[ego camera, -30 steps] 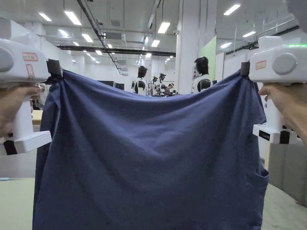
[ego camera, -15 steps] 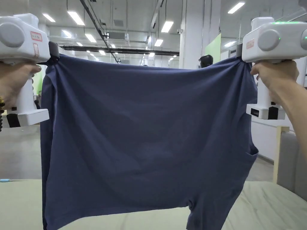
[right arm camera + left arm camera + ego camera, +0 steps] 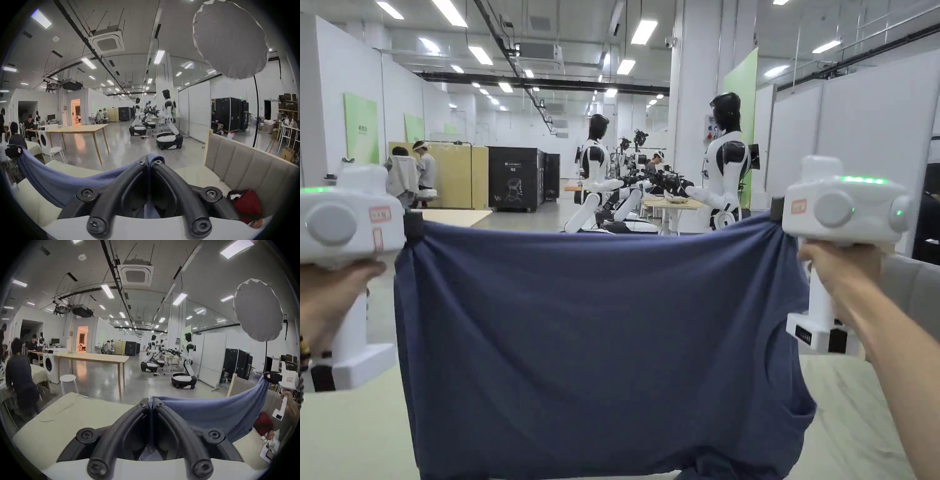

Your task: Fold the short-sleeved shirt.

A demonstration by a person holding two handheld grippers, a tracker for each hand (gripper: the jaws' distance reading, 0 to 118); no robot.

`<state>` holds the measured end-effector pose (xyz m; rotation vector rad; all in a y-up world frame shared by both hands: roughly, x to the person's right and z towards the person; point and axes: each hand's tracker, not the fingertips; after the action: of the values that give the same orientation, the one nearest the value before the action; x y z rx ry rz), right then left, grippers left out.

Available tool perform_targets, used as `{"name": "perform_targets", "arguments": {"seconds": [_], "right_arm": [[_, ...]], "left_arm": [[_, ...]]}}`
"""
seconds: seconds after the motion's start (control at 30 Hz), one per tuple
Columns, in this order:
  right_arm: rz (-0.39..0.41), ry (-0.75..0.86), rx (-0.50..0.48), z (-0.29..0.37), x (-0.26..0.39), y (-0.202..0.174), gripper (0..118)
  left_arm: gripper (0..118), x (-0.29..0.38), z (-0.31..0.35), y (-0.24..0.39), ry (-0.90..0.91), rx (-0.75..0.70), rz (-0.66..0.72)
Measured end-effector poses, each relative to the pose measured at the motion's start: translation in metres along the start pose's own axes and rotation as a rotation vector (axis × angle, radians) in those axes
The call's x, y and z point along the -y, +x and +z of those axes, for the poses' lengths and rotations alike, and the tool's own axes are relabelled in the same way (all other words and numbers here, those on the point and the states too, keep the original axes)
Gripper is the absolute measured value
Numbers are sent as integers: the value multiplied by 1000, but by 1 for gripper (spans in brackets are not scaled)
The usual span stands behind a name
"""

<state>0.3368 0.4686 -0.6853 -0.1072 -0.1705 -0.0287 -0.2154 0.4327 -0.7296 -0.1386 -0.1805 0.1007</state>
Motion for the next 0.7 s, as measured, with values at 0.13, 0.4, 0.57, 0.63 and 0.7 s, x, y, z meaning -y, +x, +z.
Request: {"name": "perform_targets", "arguments": {"seconds": [0.13,0.4,0.57,0.63,0.7], "right_arm": [[-24,-28,-8,-4,21,1,2],[-22,-60,-21,2,37,7,2],[31,-46,-34,59,51,12,2],[35,-52,-46,85,61,17,2],[38,-64,-56,109,74,23,2]], "left_arm": [[1,29,-2,-3,-14,25,41],[1,55,13,-1,-57,41,84],[1,68,68,1,-47,89,87],[1,78,92,0,-57,101,79],[1,92,115,-5,-71,117,73]]}}
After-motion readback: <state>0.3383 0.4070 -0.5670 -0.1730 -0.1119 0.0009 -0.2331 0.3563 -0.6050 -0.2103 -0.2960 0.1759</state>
